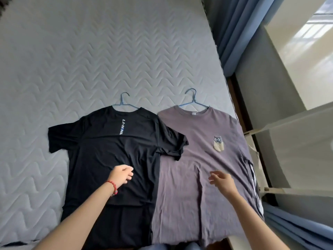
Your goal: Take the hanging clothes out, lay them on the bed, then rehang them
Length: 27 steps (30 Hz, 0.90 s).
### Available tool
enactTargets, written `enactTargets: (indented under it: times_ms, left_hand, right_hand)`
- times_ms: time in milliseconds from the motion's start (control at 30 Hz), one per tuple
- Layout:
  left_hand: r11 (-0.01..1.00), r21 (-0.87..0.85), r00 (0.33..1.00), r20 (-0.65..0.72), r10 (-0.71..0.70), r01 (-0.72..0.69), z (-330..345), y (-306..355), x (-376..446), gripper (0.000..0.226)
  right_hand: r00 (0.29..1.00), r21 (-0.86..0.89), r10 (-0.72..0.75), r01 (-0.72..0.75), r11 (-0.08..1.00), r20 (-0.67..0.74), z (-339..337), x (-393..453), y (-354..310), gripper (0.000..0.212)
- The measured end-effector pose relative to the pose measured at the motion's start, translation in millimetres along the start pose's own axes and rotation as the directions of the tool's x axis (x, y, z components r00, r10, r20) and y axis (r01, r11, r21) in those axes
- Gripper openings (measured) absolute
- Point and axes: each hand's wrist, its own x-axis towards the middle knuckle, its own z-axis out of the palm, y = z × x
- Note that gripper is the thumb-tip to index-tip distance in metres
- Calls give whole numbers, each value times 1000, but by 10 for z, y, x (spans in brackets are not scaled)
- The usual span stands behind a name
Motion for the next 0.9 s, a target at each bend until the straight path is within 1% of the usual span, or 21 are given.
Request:
enactTargets:
  times_ms: [67, 200, 267, 367, 533, 633, 733, 833, 900]
  left_hand:
    - [999, 8, 998, -44, 34, -34, -71, 239, 328, 17]
    - [994, 37, 984, -143, 105, -101, -186, 595, 1125, 15]
    - [987, 85, 969, -192, 154, -140, -228, 729, 1553, 17]
    - [950, 249, 928, -271, 255, -188, -280, 892, 2122, 19]
    - [848, 483, 848, -335, 411, -220, -373, 946, 3031, 26]
    - [775, 603, 804, -359, 474, -188, -514, 900, 3515, 33]
    - [749, 653, 781, -411, 471, -108, -643, 877, 3847, 42]
    - [723, 689, 764, -446, 466, -39, -787, 834, 4125, 45]
    - [721, 693, 748, -471, 467, -14, -858, 817, 4276, 41]
  right_hand:
    - [999, -21, -46, 46, 999, -17, -76, 348, -260, 18]
    - [987, -88, -154, 149, 985, -48, -91, 1264, -748, 15]
    - [971, -185, -233, 220, 958, -53, -47, 1773, -944, 16]
    - [939, -332, -336, 293, 897, -80, 12, 2421, -1180, 22]
    - [865, -469, -488, 385, 795, -117, 150, 3363, -1394, 28]
    - [851, -542, -502, 351, 763, -155, 256, 3759, -1430, 35]
    - [839, -629, -507, 289, 721, -196, 307, 4039, -1373, 40]
    - [802, -708, -552, 254, 659, -227, 348, 4247, -1283, 36]
    - [769, -743, -588, 238, 626, -249, 395, 4328, -1246, 32]
